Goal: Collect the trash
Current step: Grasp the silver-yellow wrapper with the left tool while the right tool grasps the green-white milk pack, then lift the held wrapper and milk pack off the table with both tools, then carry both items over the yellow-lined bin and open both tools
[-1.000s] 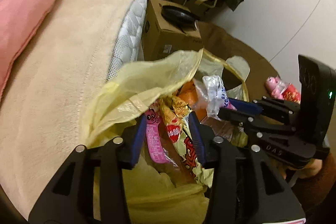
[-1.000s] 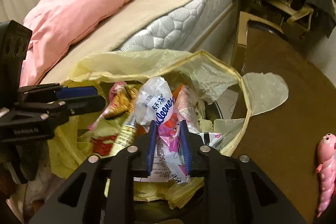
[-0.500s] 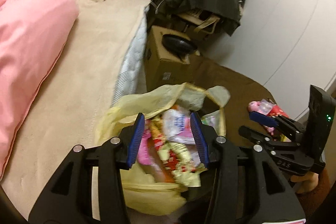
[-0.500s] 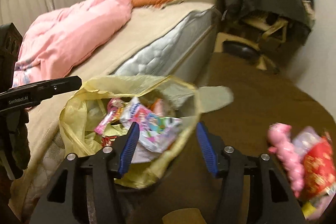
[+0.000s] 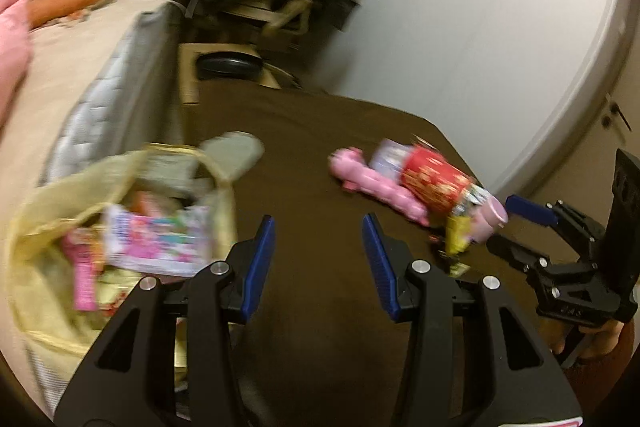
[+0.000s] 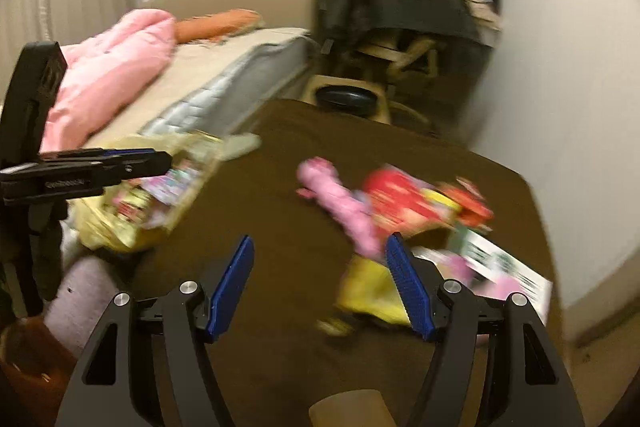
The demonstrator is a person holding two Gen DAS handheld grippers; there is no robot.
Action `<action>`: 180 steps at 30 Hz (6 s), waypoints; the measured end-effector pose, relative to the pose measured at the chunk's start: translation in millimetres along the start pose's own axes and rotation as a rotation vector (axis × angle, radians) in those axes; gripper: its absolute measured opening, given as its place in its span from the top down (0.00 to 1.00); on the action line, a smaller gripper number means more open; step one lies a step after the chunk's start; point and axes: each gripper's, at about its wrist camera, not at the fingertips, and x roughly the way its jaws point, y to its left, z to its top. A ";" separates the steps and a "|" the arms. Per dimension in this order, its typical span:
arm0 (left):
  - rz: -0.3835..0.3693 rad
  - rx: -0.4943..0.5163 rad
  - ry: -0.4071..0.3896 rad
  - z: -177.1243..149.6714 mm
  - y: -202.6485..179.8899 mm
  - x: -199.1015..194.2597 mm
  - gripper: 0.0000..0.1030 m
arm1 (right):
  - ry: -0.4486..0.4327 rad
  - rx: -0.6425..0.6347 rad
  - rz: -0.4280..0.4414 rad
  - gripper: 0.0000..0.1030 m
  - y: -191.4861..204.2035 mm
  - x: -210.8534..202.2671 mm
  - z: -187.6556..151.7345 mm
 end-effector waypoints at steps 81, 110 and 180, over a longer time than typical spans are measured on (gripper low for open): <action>-0.032 0.009 0.204 -49.7 -54.6 44.3 0.88 | 0.271 0.325 0.107 0.48 -215.2 113.8 -24.4; -0.076 0.212 0.224 -45.0 -81.8 43.3 0.60 | 0.071 0.395 0.004 0.50 -189.2 -30.2 -100.4; 0.173 -0.246 -0.049 -47.5 175.8 -93.5 0.98 | -0.137 0.016 0.333 0.51 124.1 31.8 117.8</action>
